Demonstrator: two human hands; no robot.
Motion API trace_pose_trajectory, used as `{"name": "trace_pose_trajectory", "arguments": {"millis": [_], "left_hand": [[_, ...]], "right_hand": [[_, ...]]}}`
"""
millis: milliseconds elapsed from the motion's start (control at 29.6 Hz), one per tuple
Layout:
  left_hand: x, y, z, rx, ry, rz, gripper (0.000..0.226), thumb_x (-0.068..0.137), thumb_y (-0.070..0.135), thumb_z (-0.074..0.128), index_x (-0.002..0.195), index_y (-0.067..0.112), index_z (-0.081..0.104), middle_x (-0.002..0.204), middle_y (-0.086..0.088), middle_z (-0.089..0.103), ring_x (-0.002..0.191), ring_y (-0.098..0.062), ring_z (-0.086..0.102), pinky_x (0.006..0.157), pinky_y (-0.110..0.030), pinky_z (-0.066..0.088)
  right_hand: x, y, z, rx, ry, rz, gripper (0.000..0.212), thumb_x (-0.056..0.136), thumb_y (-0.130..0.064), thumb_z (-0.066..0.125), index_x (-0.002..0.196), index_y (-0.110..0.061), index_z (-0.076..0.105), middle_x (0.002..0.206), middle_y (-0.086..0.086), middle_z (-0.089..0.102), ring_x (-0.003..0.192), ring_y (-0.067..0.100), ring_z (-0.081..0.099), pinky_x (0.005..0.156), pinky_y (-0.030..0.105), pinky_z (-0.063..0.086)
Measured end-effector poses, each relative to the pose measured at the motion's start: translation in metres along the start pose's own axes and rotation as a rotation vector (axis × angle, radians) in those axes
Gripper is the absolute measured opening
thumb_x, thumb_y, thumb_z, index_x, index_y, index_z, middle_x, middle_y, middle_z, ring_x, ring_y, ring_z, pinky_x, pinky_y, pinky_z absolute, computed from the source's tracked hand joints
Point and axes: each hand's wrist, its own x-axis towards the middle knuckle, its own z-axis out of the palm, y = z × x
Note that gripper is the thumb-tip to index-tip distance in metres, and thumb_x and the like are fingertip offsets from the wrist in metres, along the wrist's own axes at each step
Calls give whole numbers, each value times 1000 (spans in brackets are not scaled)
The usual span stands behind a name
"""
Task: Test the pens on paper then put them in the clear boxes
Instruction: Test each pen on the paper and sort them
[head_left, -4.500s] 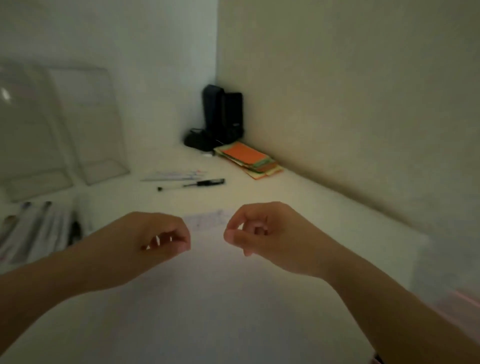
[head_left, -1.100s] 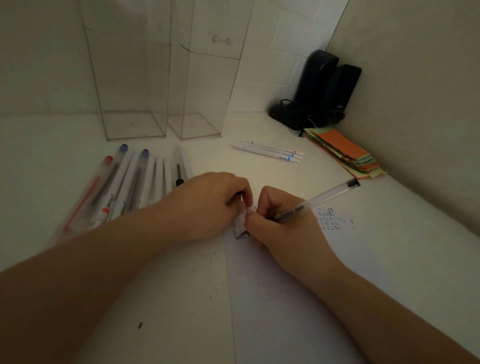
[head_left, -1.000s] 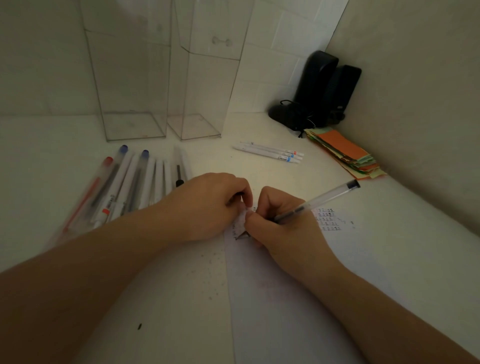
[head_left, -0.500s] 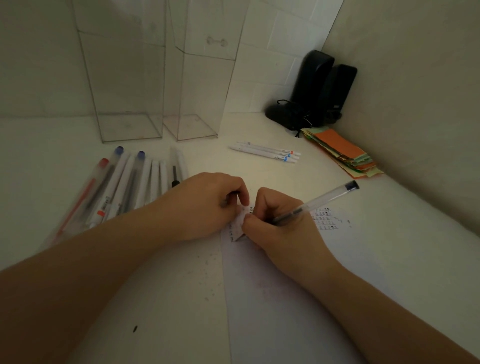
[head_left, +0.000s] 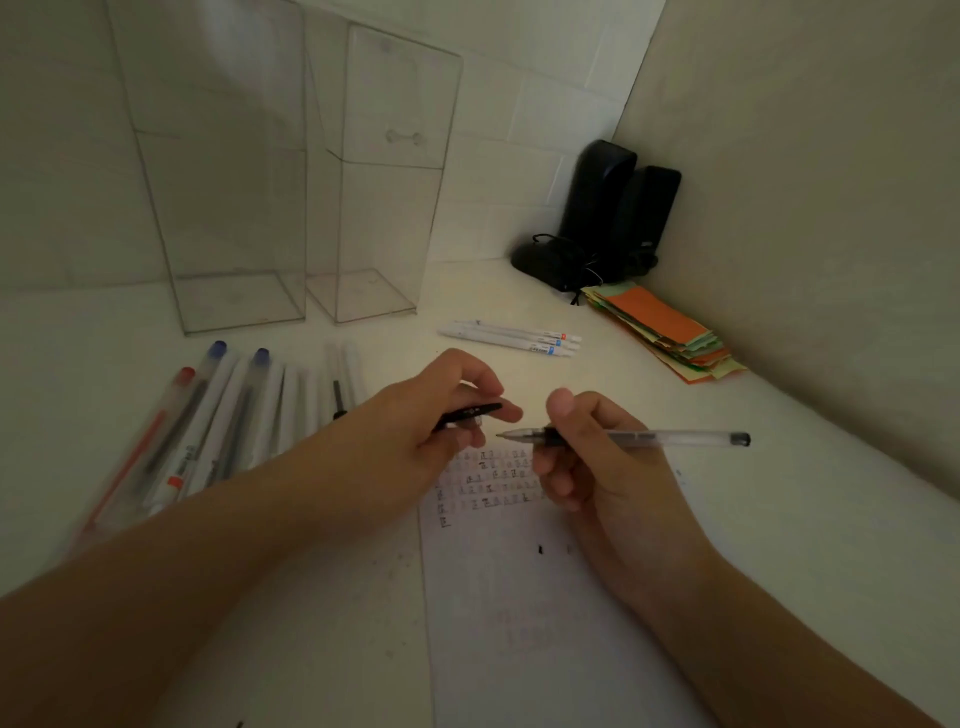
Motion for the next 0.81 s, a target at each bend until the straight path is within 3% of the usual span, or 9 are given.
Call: {"name": "trace_pose_trajectory", "arguments": {"millis": [203,406,473,575,676,811], "left_hand": [[1,-2,-1,-154,-44,-28,35,89,3,50,99,36,43,104,26,65,92,0,63,85,-21,46],[0,5,3,-99,-93,-29,31,87,12,57,102,35,43,98,23,68,95,2,62,88,-26,48],[-1,6,4,-53,-56,-36,27,86,18,59,100,36,44,103,23,66,95,5,60,86,-21,49],[-2,6,4,247,48,27,8,87,38,51,94,38,47,91,17,66,81,2,61,72,-12,47],[-3,7,5,412,71,153,23,88,54,34,82,37,47,64,13,55,59,-2,51,56,-18,40],[-3,6,10,470,41,266,35,84,53,28,80,28,51,55,13,50,49,-6,50,46,-18,38]], "right_hand": [[3,-2,-3,132,32,83,35,79,-43,49,56,-21,62,54,7,59,43,12,46,41,20,37],[2,2,-3,-37,12,51,36,79,-46,49,63,-18,64,55,7,56,45,13,44,45,22,35],[1,2,-3,-64,8,17,35,80,-44,49,65,-14,61,51,6,50,43,12,39,43,21,32],[1,1,-3,-62,10,-27,34,83,-38,49,69,-7,49,50,6,44,40,10,34,42,20,28],[2,-2,-1,-78,12,24,25,90,-30,46,74,-11,47,49,9,43,41,14,29,43,25,23],[2,-5,0,-71,1,97,23,88,-22,39,73,-15,55,51,7,43,44,15,29,44,26,23]]}}
